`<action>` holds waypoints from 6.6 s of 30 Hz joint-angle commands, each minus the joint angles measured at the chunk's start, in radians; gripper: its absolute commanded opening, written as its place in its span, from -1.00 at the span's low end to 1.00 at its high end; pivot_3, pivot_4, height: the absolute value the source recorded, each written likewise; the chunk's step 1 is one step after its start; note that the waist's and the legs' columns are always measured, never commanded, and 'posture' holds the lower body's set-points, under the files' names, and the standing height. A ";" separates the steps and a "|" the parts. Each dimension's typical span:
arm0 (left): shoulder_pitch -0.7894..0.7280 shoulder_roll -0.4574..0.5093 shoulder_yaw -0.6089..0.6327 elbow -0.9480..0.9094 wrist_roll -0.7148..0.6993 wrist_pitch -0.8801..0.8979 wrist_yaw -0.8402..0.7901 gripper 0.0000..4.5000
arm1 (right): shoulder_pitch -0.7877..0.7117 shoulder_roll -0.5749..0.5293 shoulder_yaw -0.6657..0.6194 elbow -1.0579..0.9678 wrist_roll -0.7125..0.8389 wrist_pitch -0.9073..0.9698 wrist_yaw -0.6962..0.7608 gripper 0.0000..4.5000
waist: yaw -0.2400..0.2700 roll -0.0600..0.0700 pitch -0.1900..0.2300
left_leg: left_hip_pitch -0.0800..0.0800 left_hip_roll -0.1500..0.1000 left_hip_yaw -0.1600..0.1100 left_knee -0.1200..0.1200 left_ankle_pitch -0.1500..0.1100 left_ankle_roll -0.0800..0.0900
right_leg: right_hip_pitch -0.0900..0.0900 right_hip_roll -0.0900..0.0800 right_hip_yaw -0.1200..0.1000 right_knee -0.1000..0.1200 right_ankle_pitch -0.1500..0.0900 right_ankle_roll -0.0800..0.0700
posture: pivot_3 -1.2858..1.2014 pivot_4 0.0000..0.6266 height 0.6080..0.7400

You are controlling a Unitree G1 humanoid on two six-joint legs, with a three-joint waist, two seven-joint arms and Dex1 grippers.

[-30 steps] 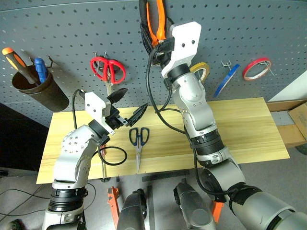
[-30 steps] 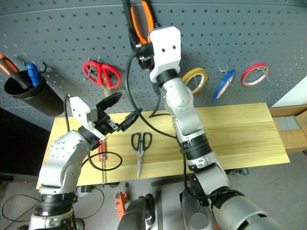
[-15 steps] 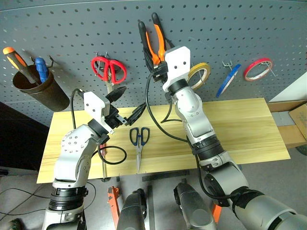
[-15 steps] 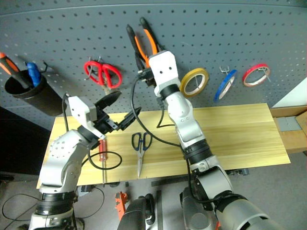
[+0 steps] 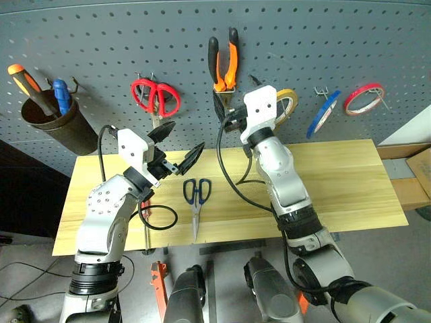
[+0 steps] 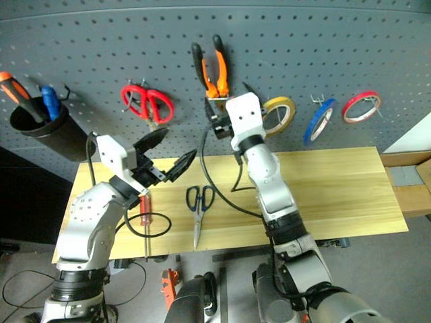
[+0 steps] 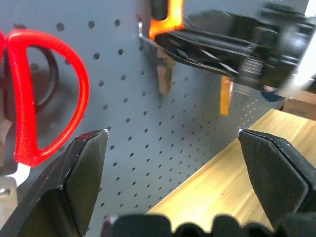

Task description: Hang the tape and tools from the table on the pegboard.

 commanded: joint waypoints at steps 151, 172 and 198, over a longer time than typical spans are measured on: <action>0.076 -0.051 0.102 0.174 0.195 0.658 0.404 0.69 | 0.331 -0.460 -0.108 -0.729 0.713 1.091 0.260 1.00 | 0.025 -0.007 -0.027 | -0.001 -0.001 -0.010 -0.001 -0.003 0.005 | 0.009 0.000 -0.003 -0.014 0.000 0.000 | -0.16 -0.03 1.00; 0.083 -0.061 0.125 0.182 0.186 0.805 0.408 -0.62 | 0.219 -0.438 -0.037 -0.719 0.695 1.210 0.222 1.00 | 0.021 -0.006 -0.027 | -0.006 -0.001 -0.009 -0.001 -0.003 0.005 | 0.004 0.000 -0.002 -0.014 0.000 0.000 | -0.18 0.04 1.00; -0.160 0.023 0.232 -0.206 0.262 0.146 0.452 -0.62 | 0.112 -0.568 -0.069 -0.575 0.686 0.559 0.703 1.00 | 0.062 -0.009 -0.032 | -0.009 -0.002 -0.013 0.000 0.001 0.001 | 0.004 -0.002 -0.017 -0.014 0.001 0.000 | -0.08 -0.27 1.00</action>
